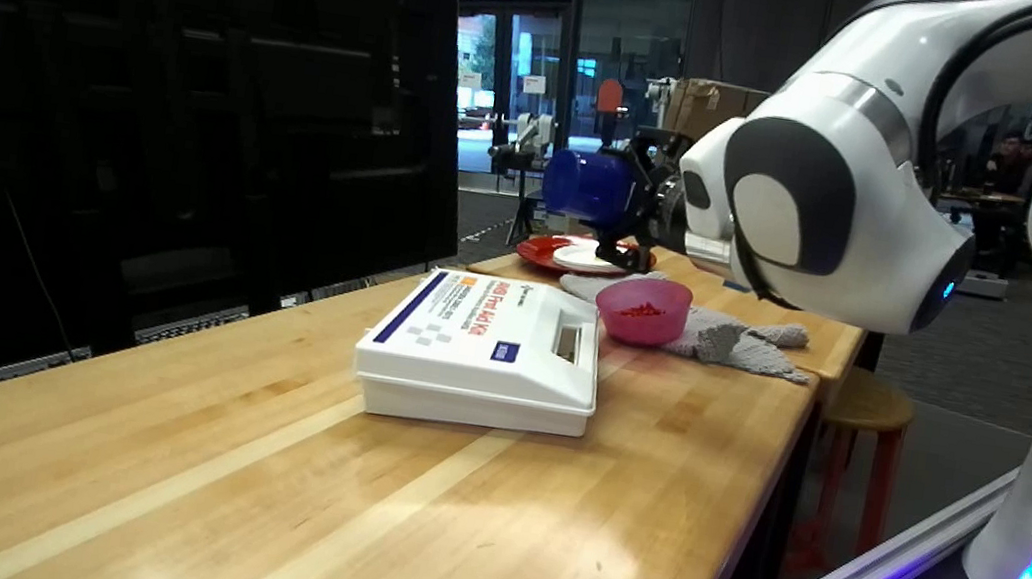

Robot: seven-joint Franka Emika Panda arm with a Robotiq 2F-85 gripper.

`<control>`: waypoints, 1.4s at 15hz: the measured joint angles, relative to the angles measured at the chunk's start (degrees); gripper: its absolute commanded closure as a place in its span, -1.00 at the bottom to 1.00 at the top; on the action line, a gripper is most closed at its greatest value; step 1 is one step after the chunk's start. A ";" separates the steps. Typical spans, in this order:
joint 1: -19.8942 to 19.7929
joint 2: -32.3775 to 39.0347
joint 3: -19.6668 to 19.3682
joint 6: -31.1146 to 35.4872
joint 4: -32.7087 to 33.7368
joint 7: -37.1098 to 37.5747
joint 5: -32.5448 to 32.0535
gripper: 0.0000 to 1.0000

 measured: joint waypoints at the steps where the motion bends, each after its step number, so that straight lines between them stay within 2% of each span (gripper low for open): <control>1: 0.00 0.00 0.10 0.01 0.00 -0.06 0.00 -0.16; 13: 0.00 0.00 0.38 0.01 0.01 -0.06 0.00 -0.16; 14: 0.00 0.00 0.38 0.01 0.01 -0.06 0.00 -0.66; 15: 0.01 -0.04 0.40 0.09 0.03 -0.91 -0.86 -0.66; 16: 0.01 -0.19 0.39 0.19 0.08 -1.90 -2.07 -0.16; 19: 0.01 -0.36 0.47 0.22 0.08 -2.47 -2.53 -0.16; 21: 0.01 0.30 0.35 -0.59 -0.08 -6.18 0.50 -0.16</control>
